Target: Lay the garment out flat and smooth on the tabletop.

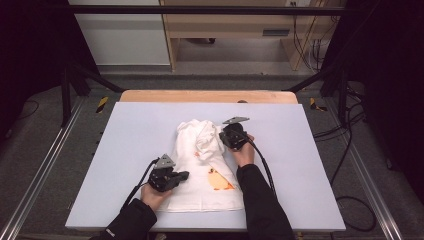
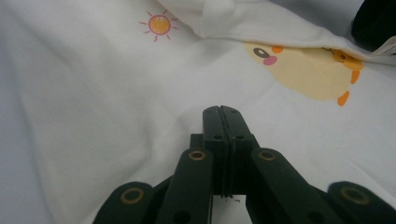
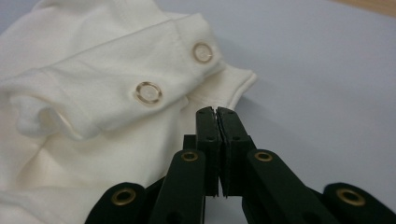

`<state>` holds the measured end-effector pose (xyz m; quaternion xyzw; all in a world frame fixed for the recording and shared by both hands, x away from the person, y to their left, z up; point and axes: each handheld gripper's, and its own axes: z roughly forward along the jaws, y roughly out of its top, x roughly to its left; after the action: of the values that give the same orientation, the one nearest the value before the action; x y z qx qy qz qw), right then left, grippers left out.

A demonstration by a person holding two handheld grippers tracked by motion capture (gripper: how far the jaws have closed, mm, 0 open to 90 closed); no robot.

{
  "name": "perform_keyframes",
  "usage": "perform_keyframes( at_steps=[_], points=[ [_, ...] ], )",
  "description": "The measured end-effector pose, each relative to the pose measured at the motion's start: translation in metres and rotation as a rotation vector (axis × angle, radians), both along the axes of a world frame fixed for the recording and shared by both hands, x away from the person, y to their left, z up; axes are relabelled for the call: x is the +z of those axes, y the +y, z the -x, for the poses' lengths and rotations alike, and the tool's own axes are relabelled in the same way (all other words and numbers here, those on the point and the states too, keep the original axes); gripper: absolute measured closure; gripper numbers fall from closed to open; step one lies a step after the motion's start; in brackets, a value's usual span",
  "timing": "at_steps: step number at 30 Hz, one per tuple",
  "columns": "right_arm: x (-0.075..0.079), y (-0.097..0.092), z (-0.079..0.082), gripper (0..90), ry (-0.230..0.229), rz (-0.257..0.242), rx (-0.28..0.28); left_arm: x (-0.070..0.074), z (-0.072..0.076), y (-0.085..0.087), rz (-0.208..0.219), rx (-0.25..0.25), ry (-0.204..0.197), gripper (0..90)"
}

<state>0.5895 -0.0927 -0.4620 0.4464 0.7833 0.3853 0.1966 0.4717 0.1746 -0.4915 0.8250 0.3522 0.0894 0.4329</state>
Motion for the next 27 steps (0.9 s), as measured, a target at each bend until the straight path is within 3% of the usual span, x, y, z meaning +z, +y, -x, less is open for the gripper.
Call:
perform_keyframes(
  at_steps=[4,11,18,22,24,27],
  points=[
    [0.016,-0.023,0.006,88.1,-0.043,0.037,-0.076,0.0,0.0,0.0,0.002,0.001,0.002,89.2],
    [0.029,-0.077,0.022,87.7,-0.065,0.011,-0.18,0.0,0.0,0.0,0.001,0.001,0.002,89.3],
    [0.012,-0.113,0.047,87.5,-0.019,0.009,-0.236,0.0,0.0,0.0,0.002,0.001,0.002,89.3],
    [-0.001,-0.123,0.058,85.5,0.051,0.023,-0.25,0.0,0.0,0.0,0.002,0.001,0.002,89.3],
    [-0.002,-0.127,0.063,79.7,0.046,0.018,-0.247,0.0,0.0,0.0,0.002,0.001,0.002,89.3],
    [0.006,-0.132,0.065,67.7,-0.006,-0.015,-0.23,0.0,0.0,0.0,0.001,0.001,0.002,89.3]
  ],
)
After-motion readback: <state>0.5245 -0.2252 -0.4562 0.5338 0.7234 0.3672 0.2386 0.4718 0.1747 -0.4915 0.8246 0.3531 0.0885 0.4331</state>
